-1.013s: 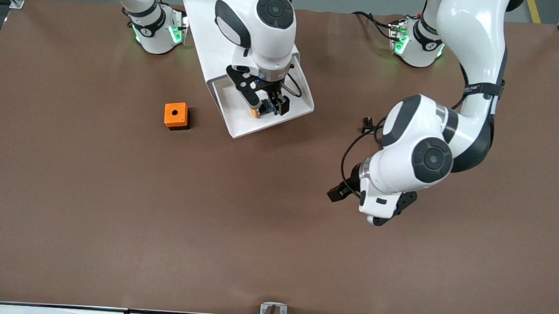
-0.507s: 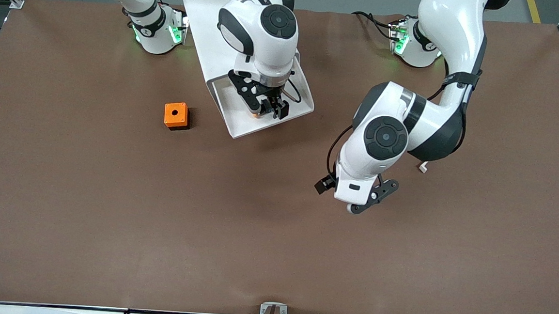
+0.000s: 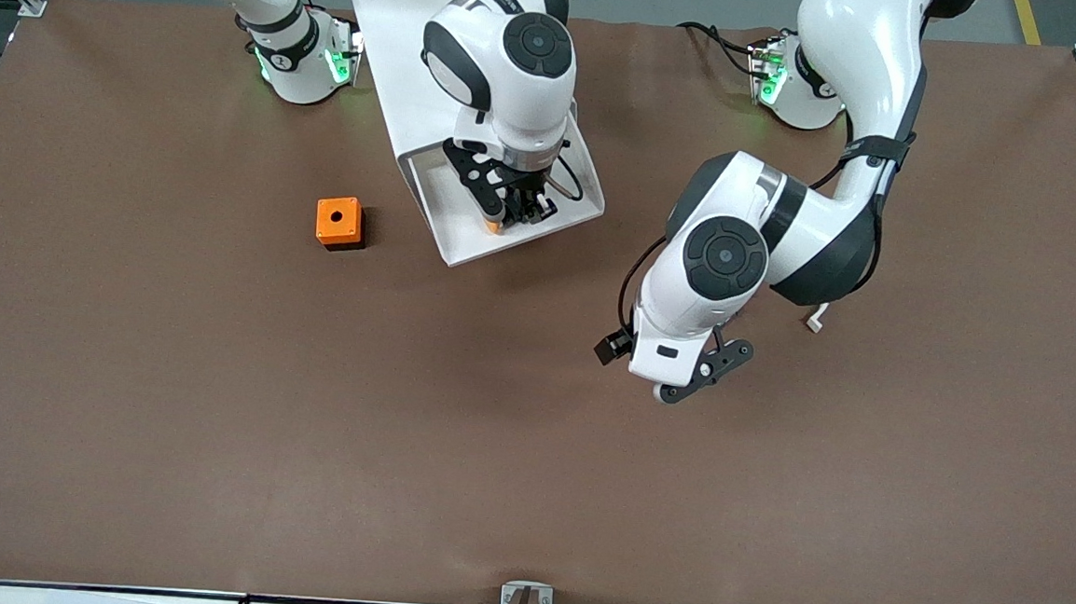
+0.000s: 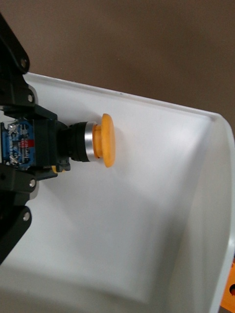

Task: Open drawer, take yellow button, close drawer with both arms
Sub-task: 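Grasp the yellow button with the right gripper and lift it, then carry the button out with the right gripper while the left gripper nears the drawer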

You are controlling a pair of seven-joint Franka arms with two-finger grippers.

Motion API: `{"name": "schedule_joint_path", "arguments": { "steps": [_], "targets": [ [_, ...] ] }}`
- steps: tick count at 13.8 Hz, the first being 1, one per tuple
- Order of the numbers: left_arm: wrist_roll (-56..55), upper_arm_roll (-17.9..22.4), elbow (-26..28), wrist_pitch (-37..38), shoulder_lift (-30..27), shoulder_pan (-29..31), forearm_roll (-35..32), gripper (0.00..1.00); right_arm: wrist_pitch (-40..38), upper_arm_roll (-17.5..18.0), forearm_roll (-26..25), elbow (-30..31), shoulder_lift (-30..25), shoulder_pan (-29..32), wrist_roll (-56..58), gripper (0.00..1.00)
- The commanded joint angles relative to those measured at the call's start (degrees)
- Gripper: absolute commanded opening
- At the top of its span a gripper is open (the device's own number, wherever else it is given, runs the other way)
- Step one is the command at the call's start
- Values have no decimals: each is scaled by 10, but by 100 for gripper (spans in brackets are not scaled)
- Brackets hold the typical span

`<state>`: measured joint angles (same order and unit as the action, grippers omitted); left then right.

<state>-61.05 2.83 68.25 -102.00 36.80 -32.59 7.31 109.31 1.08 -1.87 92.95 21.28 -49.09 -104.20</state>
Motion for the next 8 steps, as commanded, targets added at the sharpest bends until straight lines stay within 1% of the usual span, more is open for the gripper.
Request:
{"name": "schedule_joint_path", "arguments": {
  "steps": [1,2,4,5,6,7,8],
  "targets": [
    [-1,-4,12,0,-11,2,-6,100,-8,0,2,-20,7,7,-2,0],
    [-1,-4,12,0,-11,2,-6,100,-9,0,6,-33,7,17,0,0],
    [-1,-4,12,0,-11,2,-6,100,-34,0,40,-68,6,44,30,0],
    [-1,-4,12,0,-11,2,-5,100,-71,0,60,-97,5,63,68,0],
    [-1,-4,12,0,-12,2,-5,100,-109,-1,69,-122,5,82,104,0],
    [0,-4,12,0,-12,2,-6,100,-140,-2,70,-136,3,103,147,0],
    [0,-5,15,0,-12,-1,-6,100,-162,-2,69,-134,-4,126,204,0]
  ]
}}
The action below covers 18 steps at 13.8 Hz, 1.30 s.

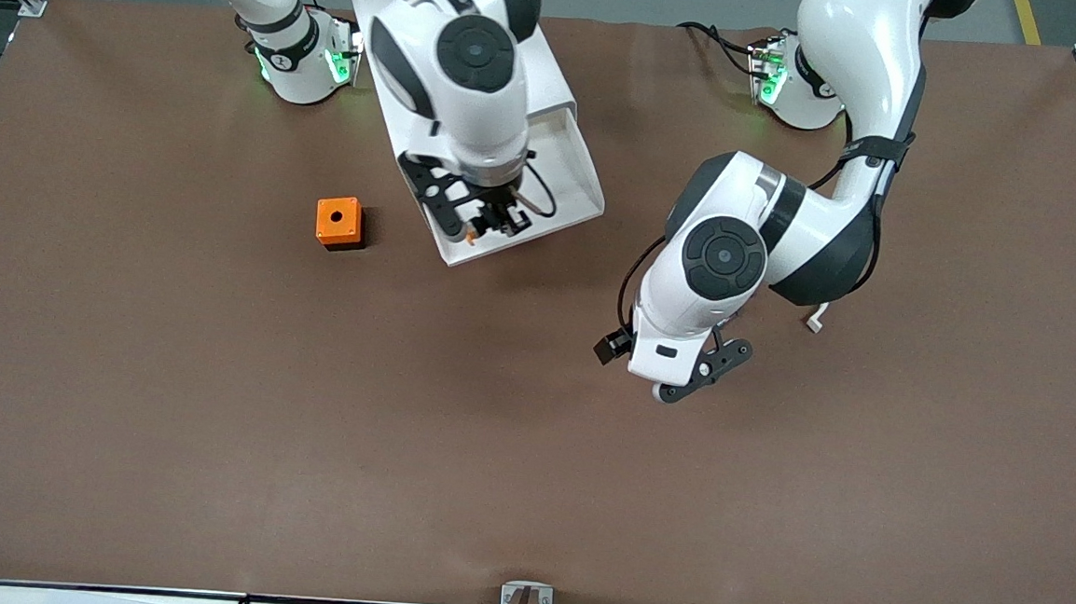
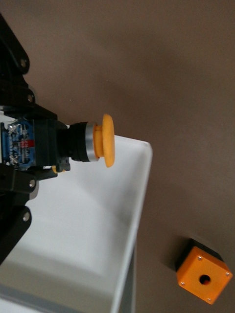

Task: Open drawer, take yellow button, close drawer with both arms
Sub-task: 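Carry the button out with the right gripper while the left gripper nears the drawer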

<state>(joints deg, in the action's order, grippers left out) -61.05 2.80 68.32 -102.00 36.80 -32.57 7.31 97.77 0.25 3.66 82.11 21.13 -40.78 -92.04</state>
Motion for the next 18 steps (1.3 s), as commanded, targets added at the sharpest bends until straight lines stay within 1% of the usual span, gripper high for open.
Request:
{"name": "schedule_joint_path", "arguments": {
  "steps": [1,4,6,8,10,12,14,16,18],
  "targets": [
    [0,-12,21,0,-12,-6,-6,100,-69,4,10,-16,-19,67,141,0],
    [0,-40,23,0,-11,-8,-5,100,-70,3,4,38,-61,161,299,0],
    [1,-53,23,1,-11,-8,-5,100,-45,3,-21,73,-70,223,398,0],
    [1,-63,23,0,-9,-13,-5,100,24,4,-29,137,-86,283,506,0],
    [1,-66,23,0,-6,-25,-5,100,113,3,-32,212,-96,338,610,0],
    [1,-66,23,0,-4,-36,-5,100,214,3,-51,282,-95,393,706,0],
    [1,-66,23,0,-1,-46,-4,100,311,3,-60,340,-91,439,778,0],
    [1,-66,23,0,1,-56,-4,100,385,3,-60,383,-87,473,832,0],
    [1,-66,23,0,5,-62,-4,100,436,3,-60,398,-65,504,864,0]
  ]
}}
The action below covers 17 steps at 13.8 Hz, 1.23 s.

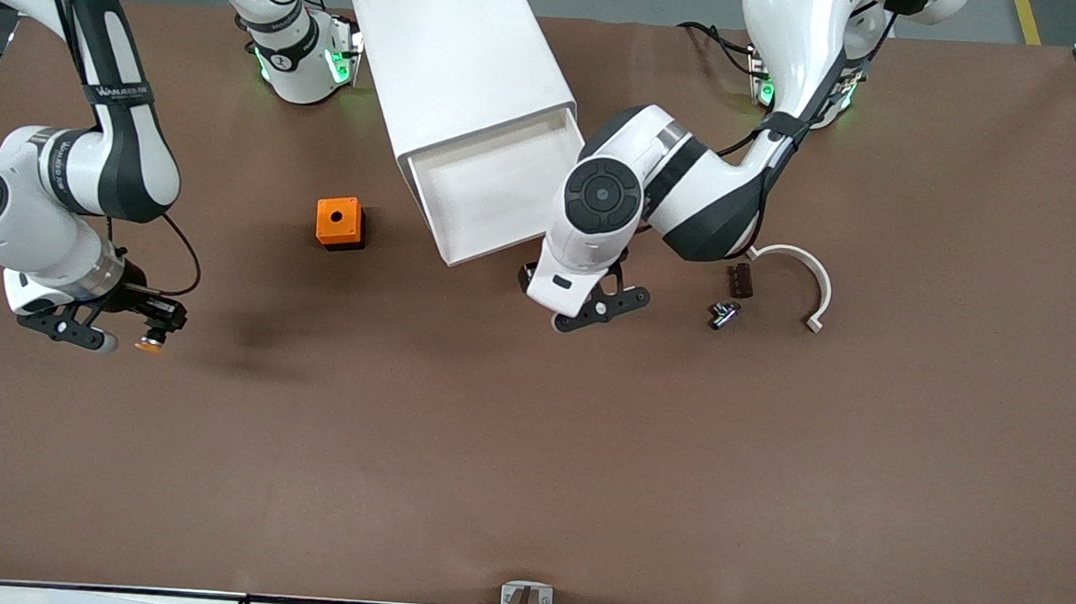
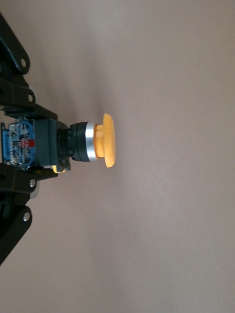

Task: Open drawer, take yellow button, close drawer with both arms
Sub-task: 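Carry the button out with the right gripper while the left gripper nears the drawer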

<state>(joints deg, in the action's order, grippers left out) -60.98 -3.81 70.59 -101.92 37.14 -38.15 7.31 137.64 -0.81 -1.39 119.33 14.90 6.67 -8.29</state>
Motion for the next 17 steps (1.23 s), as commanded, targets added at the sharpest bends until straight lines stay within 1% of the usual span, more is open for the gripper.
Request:
{"name": "schedule_joint_path", "arguments": {
  "steps": [1,3,5,8,11,12,13,15,17],
  "targets": [
    [0,0,1,0,1,-7,-4,100,59,13,-10,27,13,39,38,0],
    [1,-1,1,0,1,-10,-4,100,102,14,-10,32,45,68,70,0],
    [1,-1,1,0,3,-16,-4,100,130,14,-10,31,77,81,80,0],
    [1,-2,0,0,4,-25,-4,100,158,14,-10,29,115,83,81,0],
    [1,-2,1,0,6,-36,-3,100,169,14,-10,26,130,79,94,0],
    [1,-4,1,0,5,-36,-3,100,168,14,-10,22,130,79,120,52],
    [1,-5,1,0,5,-40,-3,100,164,14,-9,14,130,81,129,100],
    [1,-7,1,0,6,-44,-3,100,148,14,-9,4,124,81,137,100],
    [1,-7,1,0,6,-48,-3,100,93,16,-9,-15,103,77,137,100]
  ]
}}
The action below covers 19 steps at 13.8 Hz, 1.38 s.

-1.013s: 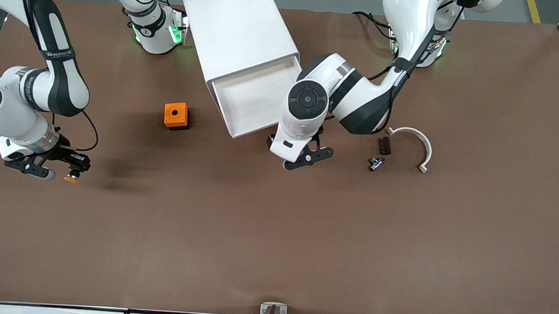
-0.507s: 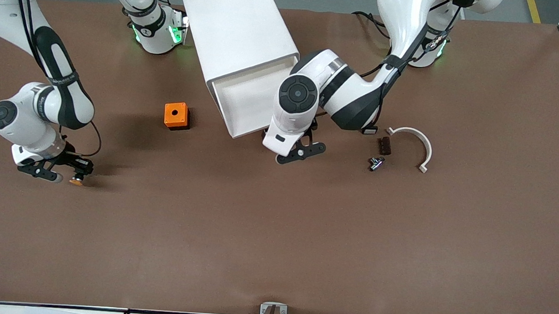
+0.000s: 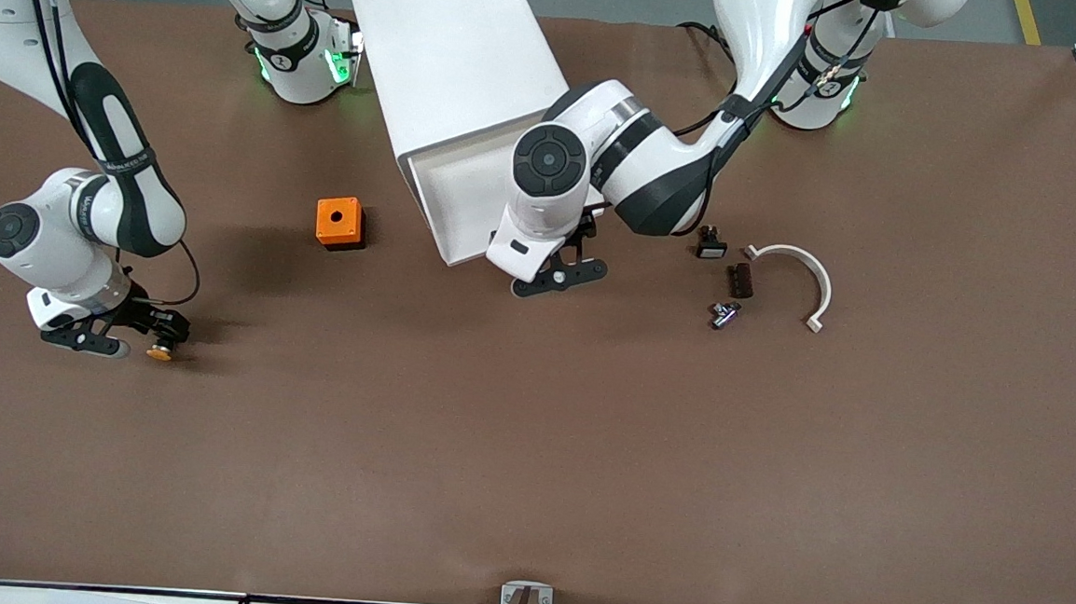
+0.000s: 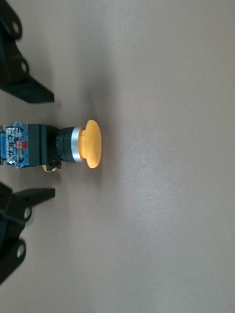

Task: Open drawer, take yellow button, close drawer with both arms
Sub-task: 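Lower the yellow button onto the table and open the right gripper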

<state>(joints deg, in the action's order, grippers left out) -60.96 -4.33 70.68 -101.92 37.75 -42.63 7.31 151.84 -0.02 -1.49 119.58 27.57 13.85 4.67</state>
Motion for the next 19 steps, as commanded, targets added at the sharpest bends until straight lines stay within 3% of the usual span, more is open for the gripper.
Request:
{"name": "schedule_joint_path", "arguments": {
  "steps": [1,6,13,16,19],
  "targets": [
    [1,-1,0,0,0,-3,-3,100,-92,11,-8,-31,-37,5,6,100],
    [1,-1,0,0,0,-16,29,100,-360,12,-3,-142,-101,-16,-18,100],
    [2,-1,13,0,2,-36,76,100,-603,12,0,-232,-197,-57,-104,100],
    [2,-1,17,0,2,-49,106,100,-674,14,-1,-310,-208,-72,-93,100],
    [1,-1,27,0,2,-59,125,100,-691,15,-4,-341,-207,-85,-92,100]
  ]
}}
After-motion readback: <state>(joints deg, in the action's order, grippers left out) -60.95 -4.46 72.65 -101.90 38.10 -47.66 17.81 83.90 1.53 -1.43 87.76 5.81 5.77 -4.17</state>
